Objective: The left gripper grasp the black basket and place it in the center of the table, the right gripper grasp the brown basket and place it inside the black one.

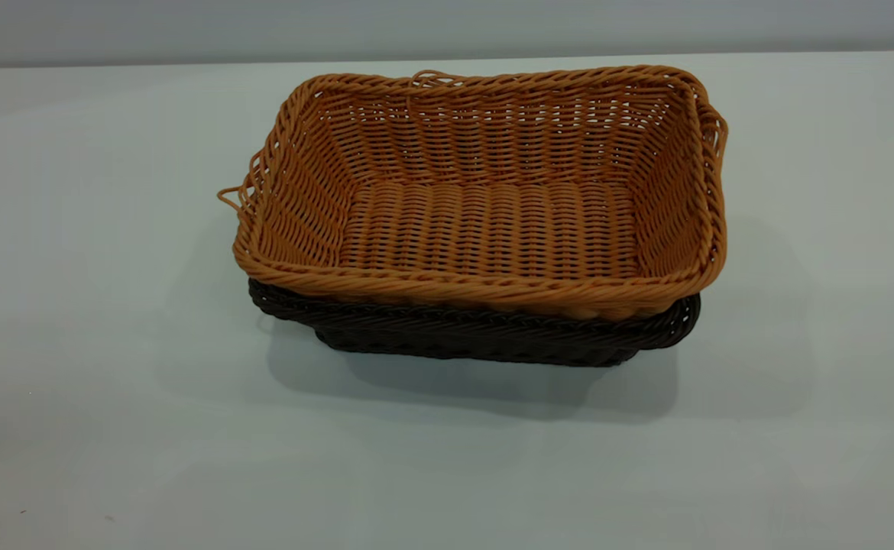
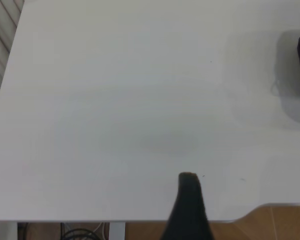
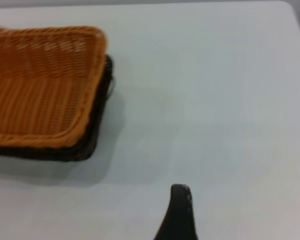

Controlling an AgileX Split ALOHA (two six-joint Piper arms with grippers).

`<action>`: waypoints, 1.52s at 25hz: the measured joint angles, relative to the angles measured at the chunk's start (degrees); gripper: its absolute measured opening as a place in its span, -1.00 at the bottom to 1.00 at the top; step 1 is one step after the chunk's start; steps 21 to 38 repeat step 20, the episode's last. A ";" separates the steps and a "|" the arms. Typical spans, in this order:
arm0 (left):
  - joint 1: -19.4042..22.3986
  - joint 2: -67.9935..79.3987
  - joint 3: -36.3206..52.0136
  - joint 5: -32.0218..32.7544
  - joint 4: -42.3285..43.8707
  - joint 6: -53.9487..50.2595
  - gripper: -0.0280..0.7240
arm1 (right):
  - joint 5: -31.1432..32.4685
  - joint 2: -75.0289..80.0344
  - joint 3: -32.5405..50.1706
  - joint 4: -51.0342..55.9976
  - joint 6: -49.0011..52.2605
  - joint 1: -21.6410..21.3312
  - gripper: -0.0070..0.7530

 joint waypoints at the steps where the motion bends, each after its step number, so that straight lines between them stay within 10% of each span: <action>1: 0.00 0.00 0.00 0.00 0.00 0.00 0.52 | -0.04 0.00 0.00 -0.71 1.06 -0.06 0.51; 38: 0.00 0.00 0.00 0.00 0.00 0.00 0.52 | -0.06 0.00 0.00 -2.05 3.18 -0.06 0.50</action>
